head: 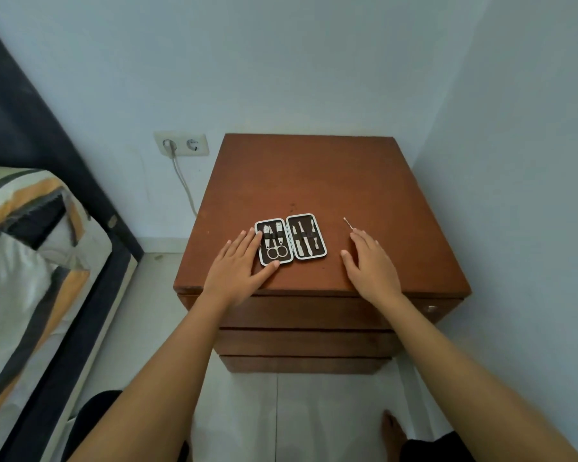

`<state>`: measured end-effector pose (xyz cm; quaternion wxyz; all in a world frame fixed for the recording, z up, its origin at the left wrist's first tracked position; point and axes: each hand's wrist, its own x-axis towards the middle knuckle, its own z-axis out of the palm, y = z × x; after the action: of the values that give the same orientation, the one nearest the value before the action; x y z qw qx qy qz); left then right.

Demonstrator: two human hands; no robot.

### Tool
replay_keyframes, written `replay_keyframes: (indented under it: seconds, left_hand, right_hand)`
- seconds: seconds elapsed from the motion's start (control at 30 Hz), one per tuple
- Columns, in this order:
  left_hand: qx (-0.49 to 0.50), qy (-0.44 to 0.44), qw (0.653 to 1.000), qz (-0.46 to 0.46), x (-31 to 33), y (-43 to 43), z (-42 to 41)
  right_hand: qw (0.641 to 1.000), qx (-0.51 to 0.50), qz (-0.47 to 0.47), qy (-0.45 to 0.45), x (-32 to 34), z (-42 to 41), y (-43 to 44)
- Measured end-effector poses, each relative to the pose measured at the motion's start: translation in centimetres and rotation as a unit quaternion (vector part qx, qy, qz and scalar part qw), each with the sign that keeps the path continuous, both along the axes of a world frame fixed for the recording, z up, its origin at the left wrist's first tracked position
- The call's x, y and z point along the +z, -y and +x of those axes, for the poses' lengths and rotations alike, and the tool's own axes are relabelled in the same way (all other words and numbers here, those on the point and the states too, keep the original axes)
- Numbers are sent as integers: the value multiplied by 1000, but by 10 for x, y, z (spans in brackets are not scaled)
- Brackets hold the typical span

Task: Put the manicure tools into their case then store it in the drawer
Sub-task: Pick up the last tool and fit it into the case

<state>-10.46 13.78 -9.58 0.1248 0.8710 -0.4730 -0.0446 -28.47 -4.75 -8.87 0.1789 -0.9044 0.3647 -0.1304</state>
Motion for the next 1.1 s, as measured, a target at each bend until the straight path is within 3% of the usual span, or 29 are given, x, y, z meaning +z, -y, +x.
replay_keyframes:
  seconds: [0.2,0.33,0.5,0.67,0.77,0.9,1.1]
  left_hand:
    - [0,-6,1000,1,0,0,-1]
    - [-1,-5,1000,3,-1,1,0]
    - [0,-2,1000,0,-1,2,-1]
    - [0,2,1000,0,-2,2,-1]
    - [1,1,1000,-2,-3,1,-1]
    - [-3,-2,1000,-8,-3,1,0]
    - [-3,-4,1000,-5,0,0,-2]
  right_hand:
    - [993,9,39,109,6,-23,-14]
    - [987,-39,62,141,8,-15,-6]
    - [987,-109,59,102,14,3,8]
    - [989,-139,44,-2,20,20,10]
    - [990,-134,36,-23,20,22,6]
    - [994,-65,71,46,21,25,-10]
    - [995,7,79,60,22,31,-33]
